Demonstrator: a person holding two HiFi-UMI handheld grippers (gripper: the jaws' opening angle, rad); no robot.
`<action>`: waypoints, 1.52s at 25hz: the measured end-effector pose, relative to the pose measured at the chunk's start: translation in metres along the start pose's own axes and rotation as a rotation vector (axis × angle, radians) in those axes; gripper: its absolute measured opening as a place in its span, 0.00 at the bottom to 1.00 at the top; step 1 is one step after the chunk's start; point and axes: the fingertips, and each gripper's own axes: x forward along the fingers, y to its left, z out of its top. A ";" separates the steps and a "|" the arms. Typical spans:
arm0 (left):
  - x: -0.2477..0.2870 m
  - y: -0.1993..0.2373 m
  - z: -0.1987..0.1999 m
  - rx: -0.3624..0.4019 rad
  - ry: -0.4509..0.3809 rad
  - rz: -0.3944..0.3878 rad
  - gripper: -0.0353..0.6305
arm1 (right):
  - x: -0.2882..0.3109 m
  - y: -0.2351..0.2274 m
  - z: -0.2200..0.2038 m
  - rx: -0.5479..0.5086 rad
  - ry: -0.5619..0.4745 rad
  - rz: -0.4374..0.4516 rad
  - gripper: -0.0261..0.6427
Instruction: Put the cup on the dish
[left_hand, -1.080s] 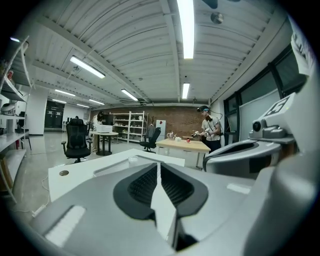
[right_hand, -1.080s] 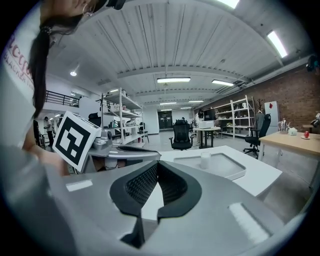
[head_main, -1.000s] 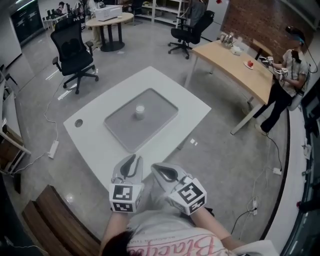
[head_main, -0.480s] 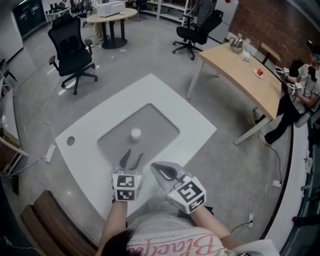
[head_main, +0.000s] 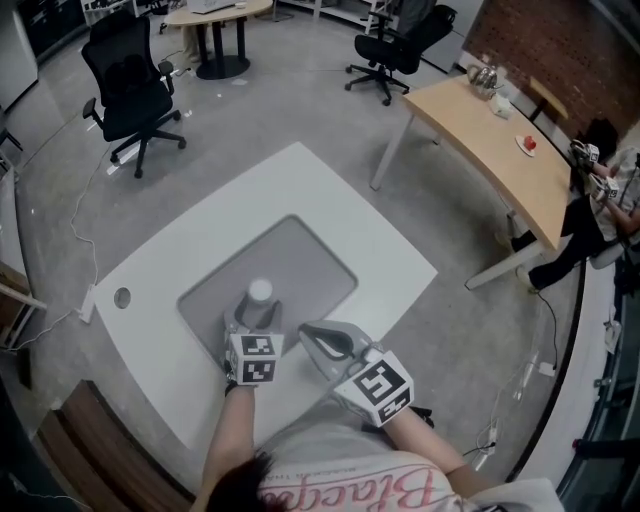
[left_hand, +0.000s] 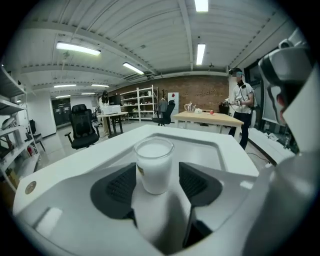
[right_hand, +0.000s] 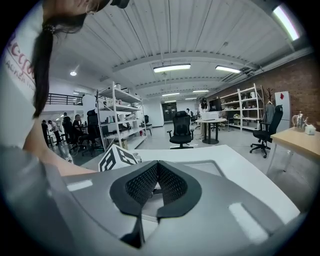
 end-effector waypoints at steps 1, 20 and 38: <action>0.005 0.001 -0.002 -0.005 -0.001 0.002 0.44 | 0.001 -0.003 -0.001 0.000 0.006 0.000 0.04; 0.011 0.009 0.035 0.000 -0.010 -0.006 0.44 | 0.007 -0.014 0.007 0.033 -0.014 0.017 0.04; -0.103 0.000 0.092 0.037 -0.076 -0.042 0.44 | -0.012 0.014 0.031 -0.028 -0.068 -0.088 0.04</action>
